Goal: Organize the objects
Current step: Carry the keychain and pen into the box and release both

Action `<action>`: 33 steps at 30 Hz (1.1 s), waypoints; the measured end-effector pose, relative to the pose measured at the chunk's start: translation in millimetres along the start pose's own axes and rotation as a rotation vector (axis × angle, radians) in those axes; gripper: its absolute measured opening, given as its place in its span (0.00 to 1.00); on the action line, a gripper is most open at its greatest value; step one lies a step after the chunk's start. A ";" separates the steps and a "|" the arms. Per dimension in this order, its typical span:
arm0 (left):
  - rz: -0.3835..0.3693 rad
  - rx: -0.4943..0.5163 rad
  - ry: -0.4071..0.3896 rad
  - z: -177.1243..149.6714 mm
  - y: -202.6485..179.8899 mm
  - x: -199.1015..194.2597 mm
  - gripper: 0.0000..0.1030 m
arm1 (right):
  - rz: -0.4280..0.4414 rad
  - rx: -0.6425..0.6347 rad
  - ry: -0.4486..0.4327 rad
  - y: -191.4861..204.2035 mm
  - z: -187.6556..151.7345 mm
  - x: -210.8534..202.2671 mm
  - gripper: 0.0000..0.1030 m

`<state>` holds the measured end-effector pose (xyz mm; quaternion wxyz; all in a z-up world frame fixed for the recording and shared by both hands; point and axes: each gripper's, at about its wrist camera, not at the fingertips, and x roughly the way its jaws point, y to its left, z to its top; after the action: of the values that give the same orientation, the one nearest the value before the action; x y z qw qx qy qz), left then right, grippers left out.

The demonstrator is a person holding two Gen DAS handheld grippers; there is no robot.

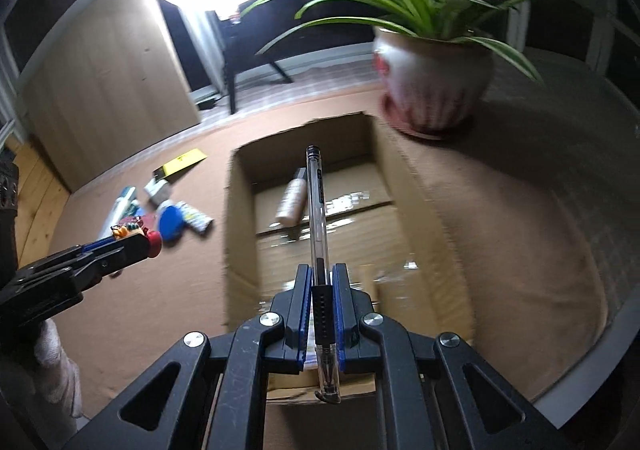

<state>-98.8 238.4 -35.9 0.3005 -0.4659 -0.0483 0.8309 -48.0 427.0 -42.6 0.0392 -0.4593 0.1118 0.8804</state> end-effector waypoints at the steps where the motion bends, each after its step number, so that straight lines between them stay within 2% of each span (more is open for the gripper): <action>1: -0.010 0.015 0.001 2.9 -10.0 4.8 0.23 | -0.002 0.002 0.002 -3.8 0.4 -0.4 0.09; 9: -0.027 0.067 0.025 16.6 -50.8 40.9 0.24 | 0.007 0.008 0.022 -16.7 2.7 12.5 0.09; 15: -0.021 0.076 0.036 20.1 -56.0 52.5 0.24 | 0.001 -0.010 0.015 -18.5 4.9 13.3 0.10; 17: -0.007 0.082 0.026 20.9 -55.8 52.2 0.30 | 0.017 -0.006 0.032 -20.0 5.1 14.9 0.30; 18: 0.004 0.079 0.027 21.1 -53.8 52.0 0.47 | 0.023 0.000 0.031 -20.7 4.8 15.0 0.50; 19: 0.008 0.071 0.024 21.1 -50.5 50.9 0.58 | 0.015 0.007 0.015 -21.1 3.6 12.6 0.57; 25: 0.038 0.041 0.015 21.3 -32.1 44.2 0.58 | 0.012 0.010 0.005 -14.7 3.8 9.1 0.57; 33: 0.084 -0.010 0.016 15.8 2.4 31.0 0.58 | 0.055 0.020 0.022 2.6 3.8 12.1 0.57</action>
<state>-124.5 256.4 -51.0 0.2632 -0.4756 -0.0303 0.8388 -58.5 425.0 -50.0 0.0184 -0.4652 0.1334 0.8749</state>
